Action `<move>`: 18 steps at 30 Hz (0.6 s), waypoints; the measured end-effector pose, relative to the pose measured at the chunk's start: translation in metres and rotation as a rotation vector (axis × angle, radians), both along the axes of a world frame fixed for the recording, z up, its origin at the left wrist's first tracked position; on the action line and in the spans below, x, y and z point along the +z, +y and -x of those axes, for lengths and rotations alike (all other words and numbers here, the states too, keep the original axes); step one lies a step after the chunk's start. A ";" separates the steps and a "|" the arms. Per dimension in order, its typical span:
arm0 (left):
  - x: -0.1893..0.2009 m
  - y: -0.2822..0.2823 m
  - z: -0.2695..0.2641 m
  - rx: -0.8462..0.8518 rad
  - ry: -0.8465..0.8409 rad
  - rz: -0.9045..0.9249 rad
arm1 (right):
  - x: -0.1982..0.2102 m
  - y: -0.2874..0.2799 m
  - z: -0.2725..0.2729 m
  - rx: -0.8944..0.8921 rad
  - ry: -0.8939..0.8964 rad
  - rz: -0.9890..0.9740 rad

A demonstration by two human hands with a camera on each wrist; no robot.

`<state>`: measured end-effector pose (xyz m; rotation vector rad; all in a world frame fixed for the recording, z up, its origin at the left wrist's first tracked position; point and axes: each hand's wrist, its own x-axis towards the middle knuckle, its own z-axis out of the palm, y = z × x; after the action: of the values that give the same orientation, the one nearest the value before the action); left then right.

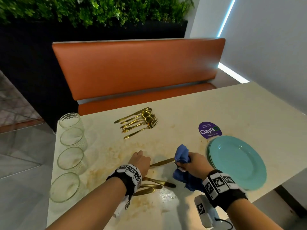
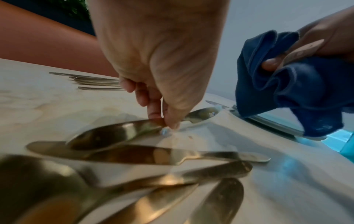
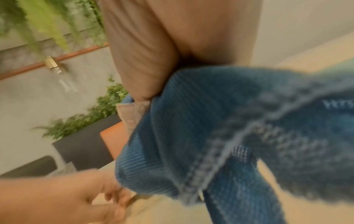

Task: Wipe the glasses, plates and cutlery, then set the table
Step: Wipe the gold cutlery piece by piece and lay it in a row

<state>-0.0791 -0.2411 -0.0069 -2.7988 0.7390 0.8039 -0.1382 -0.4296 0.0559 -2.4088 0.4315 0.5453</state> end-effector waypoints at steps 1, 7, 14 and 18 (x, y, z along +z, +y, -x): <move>0.006 0.000 0.000 -0.013 -0.015 0.018 | 0.001 0.004 -0.005 0.067 -0.001 0.061; 0.057 0.004 -0.003 -0.062 -0.091 0.160 | 0.001 0.042 -0.032 0.481 0.069 0.363; 0.078 0.031 -0.008 -0.013 -0.099 0.300 | 0.012 0.052 -0.042 0.611 0.074 0.410; 0.083 0.038 -0.012 0.076 -0.112 0.390 | 0.023 0.035 -0.049 0.555 0.113 0.389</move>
<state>-0.0674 -0.2033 0.0756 -3.2023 0.8552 0.5574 -0.0888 -0.3947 0.0790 -2.8920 -0.1142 0.9074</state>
